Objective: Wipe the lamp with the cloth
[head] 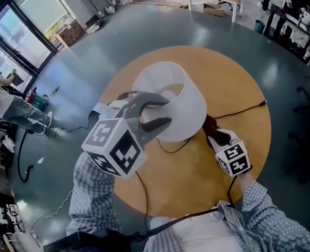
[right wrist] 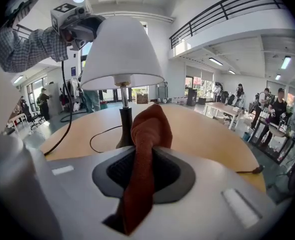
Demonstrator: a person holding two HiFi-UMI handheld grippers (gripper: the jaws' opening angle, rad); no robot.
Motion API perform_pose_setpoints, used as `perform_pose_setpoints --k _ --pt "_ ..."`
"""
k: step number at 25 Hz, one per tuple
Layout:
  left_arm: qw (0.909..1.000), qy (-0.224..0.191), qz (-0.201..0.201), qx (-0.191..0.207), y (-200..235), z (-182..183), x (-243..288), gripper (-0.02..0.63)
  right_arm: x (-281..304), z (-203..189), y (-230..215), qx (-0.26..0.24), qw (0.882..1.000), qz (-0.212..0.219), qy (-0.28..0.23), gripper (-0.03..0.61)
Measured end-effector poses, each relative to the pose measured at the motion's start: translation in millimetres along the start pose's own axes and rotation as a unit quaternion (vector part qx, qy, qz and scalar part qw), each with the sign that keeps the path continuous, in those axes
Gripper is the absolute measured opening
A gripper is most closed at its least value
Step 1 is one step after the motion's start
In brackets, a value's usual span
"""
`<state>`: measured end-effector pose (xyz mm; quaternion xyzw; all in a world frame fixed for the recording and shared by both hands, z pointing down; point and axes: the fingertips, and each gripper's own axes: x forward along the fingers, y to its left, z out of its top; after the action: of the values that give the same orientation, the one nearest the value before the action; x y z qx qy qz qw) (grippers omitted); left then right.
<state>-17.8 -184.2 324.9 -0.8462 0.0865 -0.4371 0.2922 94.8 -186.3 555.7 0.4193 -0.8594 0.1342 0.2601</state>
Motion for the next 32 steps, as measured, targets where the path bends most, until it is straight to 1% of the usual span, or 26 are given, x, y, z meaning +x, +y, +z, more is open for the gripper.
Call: perform_pose_setpoints --k 2,6,10,12,14,16,19,20,24,27,29,32 --pt "0.9998 0.005 -0.004 0.018 -3.7 9.0 5.3 0.156 -6.8 -7.7 1.3 -0.021 1.000 0.001 0.017 0.081" --pt "0.9988 0.016 -0.012 0.046 -10.7 27.3 16.9 0.158 -13.7 -23.2 15.3 -0.067 0.996 0.019 0.061 0.081" --pt "0.9978 0.025 -0.016 0.060 -15.0 33.9 16.4 0.158 -5.7 -41.1 44.3 -0.139 0.982 0.044 0.117 0.081" --pt "0.9976 0.029 -0.016 0.062 -17.5 35.9 18.6 0.158 2.2 -55.1 56.6 -0.157 0.976 0.060 0.138 0.081" --pt "0.9974 0.030 -0.014 0.064 -22.0 39.4 21.5 0.160 8.4 -69.5 64.4 -0.168 0.971 0.068 0.154 0.081" --pt "0.9972 0.030 -0.010 0.067 -25.9 41.3 21.1 0.163 14.3 -79.3 70.9 -0.175 0.968 0.069 0.169 0.083" --pt "0.9972 0.025 -0.002 0.070 -29.2 41.1 18.8 0.167 21.9 -83.9 78.3 -0.168 0.966 0.074 0.180 0.095" --pt "0.9973 0.022 0.001 0.070 -29.5 41.1 18.3 0.170 23.9 -84.1 80.7 -0.164 0.966 0.080 0.182 0.108" --pt "0.9979 0.004 0.010 0.064 -32.2 45.9 16.8 0.191 24.5 -87.5 88.7 -0.161 0.963 0.101 0.191 0.192" --pt "0.9978 -0.002 0.017 0.064 -33.8 47.3 16.5 0.200 22.9 -89.1 94.3 -0.156 0.962 0.113 0.192 0.238" --pt "0.9979 -0.006 0.019 0.061 -34.5 46.5 15.6 0.220 23.0 -88.7 98.2 -0.153 0.962 0.121 0.192 0.276" --pt "0.9984 -0.020 0.018 0.050 -34.9 47.8 14.4 0.245 23.1 -85.8 95.5 -0.146 0.965 0.117 0.186 0.295"
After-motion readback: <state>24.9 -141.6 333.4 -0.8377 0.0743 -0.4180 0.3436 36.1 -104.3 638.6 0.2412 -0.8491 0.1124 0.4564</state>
